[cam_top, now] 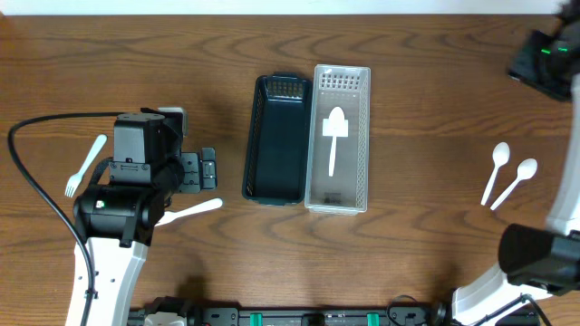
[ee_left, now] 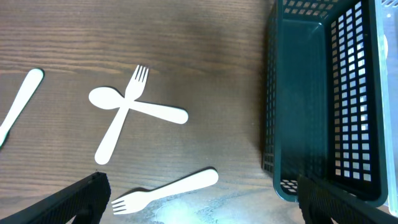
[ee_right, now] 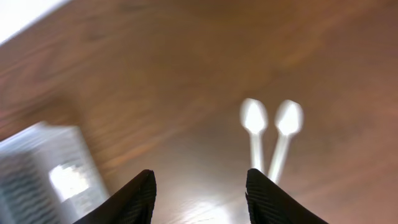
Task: Pack container
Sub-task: 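Carry second spoon into the clear basket and release it, then move right gripper back and grasp the third white spoon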
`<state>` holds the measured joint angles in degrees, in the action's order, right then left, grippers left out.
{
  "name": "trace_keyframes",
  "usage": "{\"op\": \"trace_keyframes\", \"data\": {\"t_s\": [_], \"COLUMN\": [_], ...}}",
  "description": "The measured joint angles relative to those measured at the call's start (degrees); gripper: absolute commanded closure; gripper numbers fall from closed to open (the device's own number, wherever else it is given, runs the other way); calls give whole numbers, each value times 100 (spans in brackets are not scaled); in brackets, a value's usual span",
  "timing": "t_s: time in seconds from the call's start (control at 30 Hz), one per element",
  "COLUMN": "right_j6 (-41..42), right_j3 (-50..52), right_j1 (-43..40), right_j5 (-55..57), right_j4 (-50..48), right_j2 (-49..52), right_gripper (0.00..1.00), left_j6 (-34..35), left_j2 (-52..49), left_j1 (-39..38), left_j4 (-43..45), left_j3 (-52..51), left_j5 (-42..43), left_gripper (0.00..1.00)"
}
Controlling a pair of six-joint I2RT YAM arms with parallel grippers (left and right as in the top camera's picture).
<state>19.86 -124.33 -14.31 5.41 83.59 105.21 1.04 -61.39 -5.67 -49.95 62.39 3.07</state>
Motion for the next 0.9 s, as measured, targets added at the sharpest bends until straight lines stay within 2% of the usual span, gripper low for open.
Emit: {"op": "trace_keyframes", "data": {"t_s": [0.13, 0.2, 0.37, 0.6, 0.9], "right_j6": [-153, -330, -601, -973, -1095], "right_j3": [610, 1084, 2315, 3906, 4979], "right_j1": [-739, -1036, -1436, -1491, -1467], "right_j5": [2, 0, 2, -391, -658], "right_j4": [-149, -437, -1314, -2653, -3762], "right_j2": [153, 219, 286, 341, 350], "right_gripper": [37, 34, 32, 31, 31], "left_j6": [0, 0, 0, 0, 0], "left_j2": [0, 0, 0, 0, 0], "left_j1": [0, 0, 0, 0, 0], "left_j4": [2, 0, 2, 0, 2], "left_j3": [0, 0, 0, 0, 0], "left_j5": [0, 0, -2, -2, 0], "left_gripper": [2, 2, 2, 2, 2]}}
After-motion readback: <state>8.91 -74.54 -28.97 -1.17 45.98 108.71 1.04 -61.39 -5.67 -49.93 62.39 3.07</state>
